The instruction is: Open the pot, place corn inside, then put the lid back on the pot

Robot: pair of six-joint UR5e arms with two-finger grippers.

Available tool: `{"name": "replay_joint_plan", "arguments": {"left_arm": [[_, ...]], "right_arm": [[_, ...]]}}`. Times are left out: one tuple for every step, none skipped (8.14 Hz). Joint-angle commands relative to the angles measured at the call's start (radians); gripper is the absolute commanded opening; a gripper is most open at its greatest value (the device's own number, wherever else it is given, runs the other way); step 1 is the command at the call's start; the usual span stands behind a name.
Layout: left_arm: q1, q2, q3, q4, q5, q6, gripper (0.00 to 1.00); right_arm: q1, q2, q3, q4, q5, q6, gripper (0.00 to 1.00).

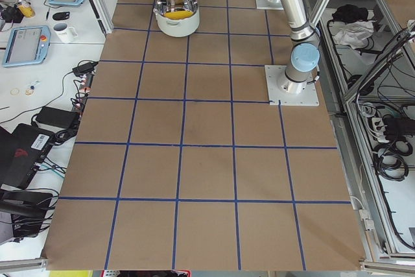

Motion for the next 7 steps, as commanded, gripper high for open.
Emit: {"name": "replay_joint_plan", "arguments": {"left_arm": [[0.032, 0.136, -0.009, -0.178, 0.002, 0.164, 0.91], [0.057, 0.188, -0.018, -0.236, 0.002, 0.17, 0.92], [0.107, 0.22, -0.023, -0.324, 0.004, 0.218, 0.94], [0.185, 0.258, -0.026, -0.4, 0.066, 0.301, 0.95], [0.259, 0.283, -0.035, -0.463, 0.093, 0.344, 0.95], [0.3, 0.323, -0.061, -0.49, 0.096, 0.346, 0.95], [0.315, 0.369, -0.113, -0.489, 0.104, 0.343, 0.96]], "right_arm": [[0.018, 0.077, -0.023, -0.112, -0.011, 0.003, 0.3], [0.055, 0.137, -0.037, -0.184, -0.005, 0.021, 0.3], [0.133, 0.204, -0.041, -0.261, -0.016, 0.128, 0.3], [0.217, 0.257, -0.049, -0.322, -0.052, 0.212, 0.3], [0.281, 0.312, -0.076, -0.35, -0.088, 0.307, 0.29], [0.322, 0.37, -0.109, -0.381, -0.108, 0.363, 0.29], [0.328, 0.412, -0.126, -0.4, -0.106, 0.429, 0.29]]}}
